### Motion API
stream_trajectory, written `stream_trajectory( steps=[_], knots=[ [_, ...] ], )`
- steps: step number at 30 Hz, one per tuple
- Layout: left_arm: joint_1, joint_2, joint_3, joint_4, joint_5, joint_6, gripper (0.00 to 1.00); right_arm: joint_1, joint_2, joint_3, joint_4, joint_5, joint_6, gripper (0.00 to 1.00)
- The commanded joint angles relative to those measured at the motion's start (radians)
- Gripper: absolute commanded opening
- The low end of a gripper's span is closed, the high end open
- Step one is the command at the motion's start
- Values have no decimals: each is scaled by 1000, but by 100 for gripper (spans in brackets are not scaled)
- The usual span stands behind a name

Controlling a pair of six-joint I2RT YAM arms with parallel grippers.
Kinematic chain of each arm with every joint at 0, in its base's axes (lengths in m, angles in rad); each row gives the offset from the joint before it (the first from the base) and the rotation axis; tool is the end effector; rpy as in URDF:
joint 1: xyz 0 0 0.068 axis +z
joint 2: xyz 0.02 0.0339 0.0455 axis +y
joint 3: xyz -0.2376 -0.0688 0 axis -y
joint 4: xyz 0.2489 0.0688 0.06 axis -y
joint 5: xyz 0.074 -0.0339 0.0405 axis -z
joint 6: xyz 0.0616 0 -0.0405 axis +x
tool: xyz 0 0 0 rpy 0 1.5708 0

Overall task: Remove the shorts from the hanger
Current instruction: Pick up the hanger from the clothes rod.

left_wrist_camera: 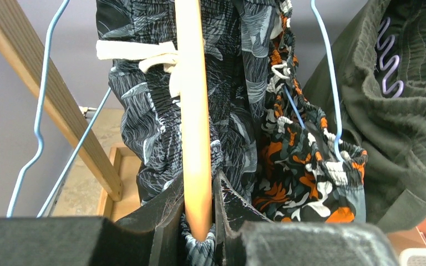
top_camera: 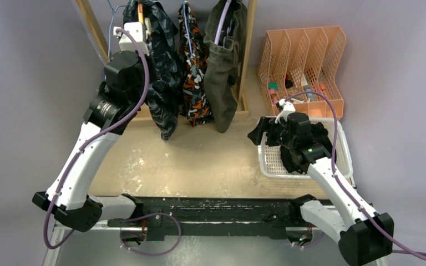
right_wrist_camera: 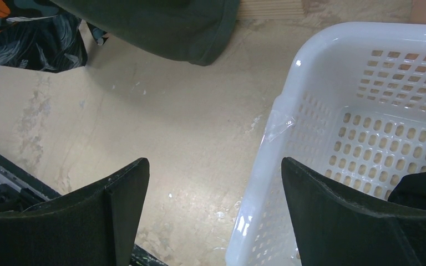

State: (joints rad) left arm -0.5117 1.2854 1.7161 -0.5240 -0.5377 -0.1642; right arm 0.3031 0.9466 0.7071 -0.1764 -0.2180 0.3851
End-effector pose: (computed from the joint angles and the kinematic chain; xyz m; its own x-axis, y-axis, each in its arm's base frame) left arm 0.2601 -0.1099 0.4881 -0.0762 -0.1182 -0.9901 -0.0370 0.9926 -0.1157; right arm 0.2440 0.0903 0.2513 -0.5378 0.2161 -0.8149 -0.3002 0.8542 0.4246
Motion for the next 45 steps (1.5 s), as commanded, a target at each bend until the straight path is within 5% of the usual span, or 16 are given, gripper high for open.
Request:
stream_trajectory(
  steps=[1, 15, 22, 26, 30, 35, 45],
  knots=[
    [-1, -79, -27, 107, 28, -11, 0, 4, -9, 19, 19, 12, 6, 89],
    [-1, -440, -324, -160, 26, -160, 0, 4, 26, 4, 54, 1, 34, 90],
    [-1, -502, -261, -433, 66, -338, 0, 4, 31, 4, 79, -19, 78, 89],
    [-1, -463, -156, -725, -62, -439, 0, 4, 27, -8, 104, -31, 107, 89],
    [-1, -503, -190, -750, 61, -445, 0, 4, 44, -23, 148, -63, 134, 89],
    [-1, -561, -304, -612, 400, -402, 0, 4, 69, 5, 131, -112, 158, 90],
    [0, -551, -424, -687, 587, -363, 0, 4, -31, -70, 157, -118, 243, 89]
  ],
)
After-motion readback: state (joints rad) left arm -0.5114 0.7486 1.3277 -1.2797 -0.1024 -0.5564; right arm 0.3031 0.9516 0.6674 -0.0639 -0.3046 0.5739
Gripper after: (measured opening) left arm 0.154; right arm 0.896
